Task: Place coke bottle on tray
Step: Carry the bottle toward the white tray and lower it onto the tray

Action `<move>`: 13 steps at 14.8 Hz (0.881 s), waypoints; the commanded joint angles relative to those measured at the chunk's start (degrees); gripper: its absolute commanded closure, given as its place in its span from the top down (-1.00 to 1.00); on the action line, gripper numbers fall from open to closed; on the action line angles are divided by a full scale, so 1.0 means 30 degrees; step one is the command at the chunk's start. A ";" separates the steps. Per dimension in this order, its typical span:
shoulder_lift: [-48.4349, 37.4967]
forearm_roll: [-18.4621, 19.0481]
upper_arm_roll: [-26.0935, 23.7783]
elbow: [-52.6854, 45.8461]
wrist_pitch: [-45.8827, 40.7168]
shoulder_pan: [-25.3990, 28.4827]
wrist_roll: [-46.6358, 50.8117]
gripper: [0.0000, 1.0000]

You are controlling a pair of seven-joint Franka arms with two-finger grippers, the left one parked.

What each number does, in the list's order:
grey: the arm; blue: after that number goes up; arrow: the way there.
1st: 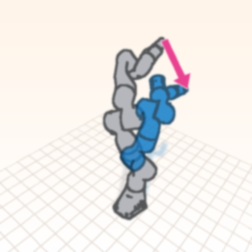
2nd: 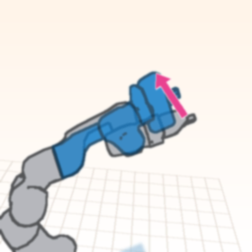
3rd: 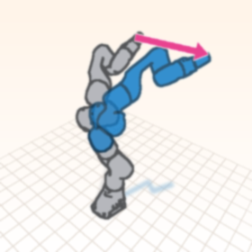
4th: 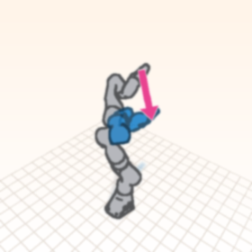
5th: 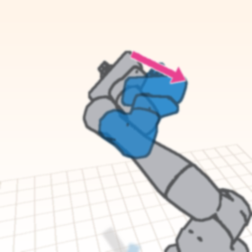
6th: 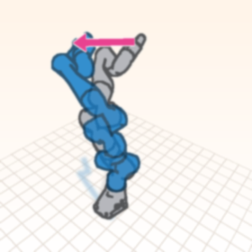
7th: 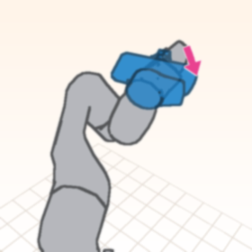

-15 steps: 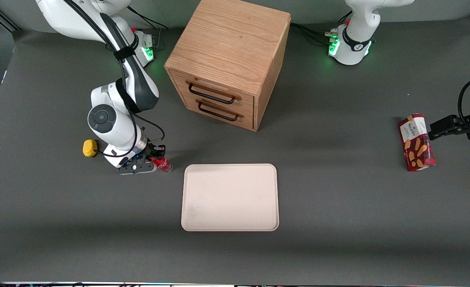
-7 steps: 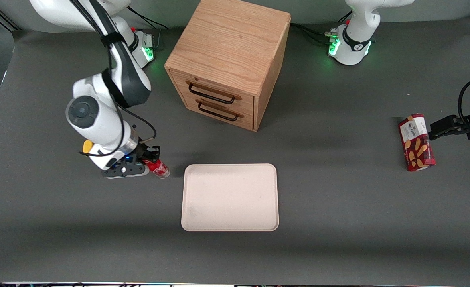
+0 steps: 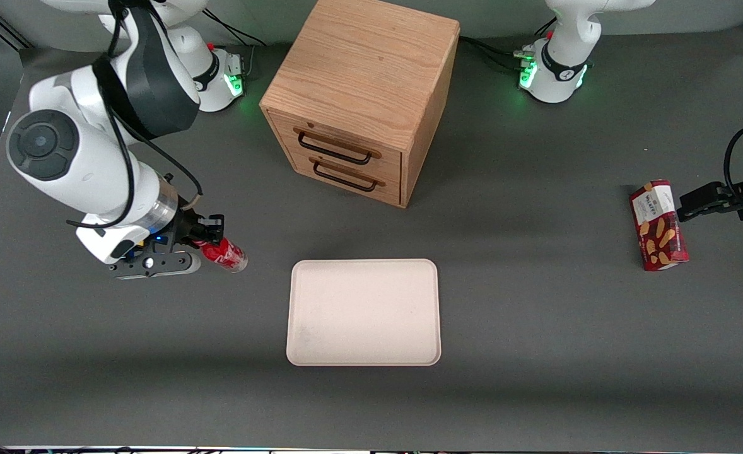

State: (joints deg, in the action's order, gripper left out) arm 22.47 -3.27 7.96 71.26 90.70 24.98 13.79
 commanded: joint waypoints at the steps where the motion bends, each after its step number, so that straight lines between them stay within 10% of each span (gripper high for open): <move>1: 0.2908 -0.0200 0.0012 -0.5787 -0.2517 -0.0328 -0.0291 -1.00; 13: 0.8122 -0.0200 -0.2036 -0.7671 0.6438 -0.0944 -0.0144 -1.00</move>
State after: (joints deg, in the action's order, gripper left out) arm 43.48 -3.27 3.49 52.28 107.44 22.77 13.70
